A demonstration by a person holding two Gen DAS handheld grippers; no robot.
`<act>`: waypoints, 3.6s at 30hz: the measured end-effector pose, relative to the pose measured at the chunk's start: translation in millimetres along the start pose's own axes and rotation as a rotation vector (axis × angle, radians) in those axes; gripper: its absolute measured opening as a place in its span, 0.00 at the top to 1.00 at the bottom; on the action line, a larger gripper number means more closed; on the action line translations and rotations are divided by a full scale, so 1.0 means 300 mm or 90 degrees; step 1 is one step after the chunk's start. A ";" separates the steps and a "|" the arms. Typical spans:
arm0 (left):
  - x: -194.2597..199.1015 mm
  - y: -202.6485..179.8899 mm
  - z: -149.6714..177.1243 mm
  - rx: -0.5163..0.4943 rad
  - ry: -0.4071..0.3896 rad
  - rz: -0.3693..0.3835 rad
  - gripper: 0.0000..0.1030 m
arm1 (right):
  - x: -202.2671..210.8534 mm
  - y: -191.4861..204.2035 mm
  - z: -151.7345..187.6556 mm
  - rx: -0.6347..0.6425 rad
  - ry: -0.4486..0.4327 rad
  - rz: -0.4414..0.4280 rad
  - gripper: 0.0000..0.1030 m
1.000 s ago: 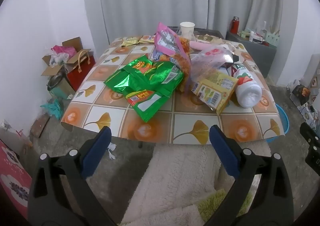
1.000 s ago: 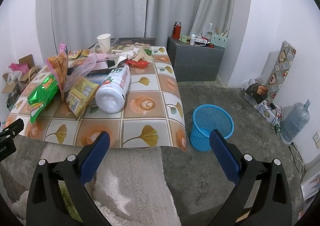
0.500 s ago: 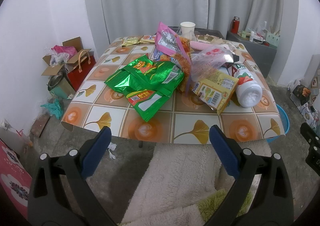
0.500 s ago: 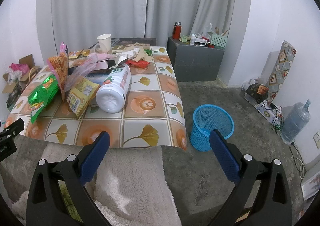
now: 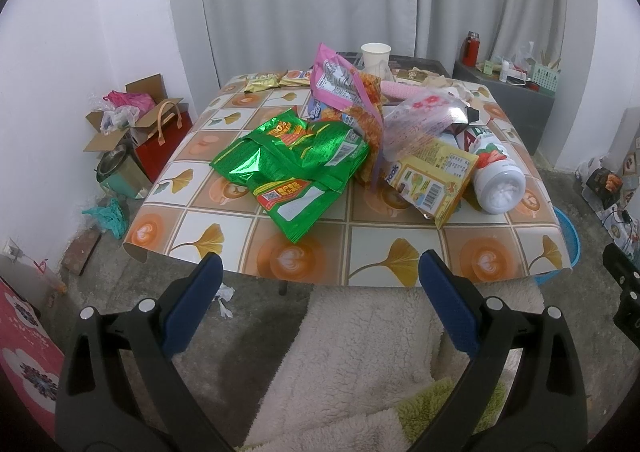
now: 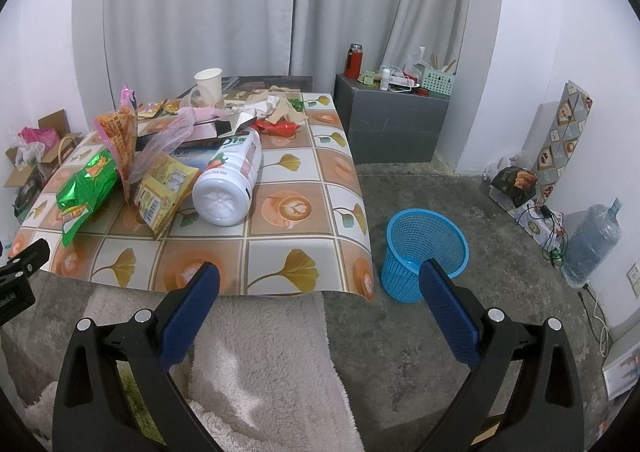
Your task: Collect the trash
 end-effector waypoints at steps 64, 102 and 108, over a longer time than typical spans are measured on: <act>0.005 0.016 -0.238 0.003 -0.133 0.139 0.08 | -0.039 0.072 -0.177 0.005 -0.091 -0.118 0.06; -0.435 -0.465 -0.380 -0.379 -0.061 0.028 0.95 | -0.505 -0.061 -0.285 -0.211 0.076 -0.365 0.08; -0.396 -0.452 -0.395 -0.364 -0.093 0.037 1.00 | -0.538 -0.050 -0.409 -0.218 0.070 -0.424 0.09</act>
Point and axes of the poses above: each gripper's, at about its wrist camera, not at the fingertips, and x roughly against the way its jaws point, y to its left, z to its underside, the point moved 9 cm from there along -x, roughly the way its jaws point, and after that the axes turned 2 degrees about y, right-handed, at the moved point
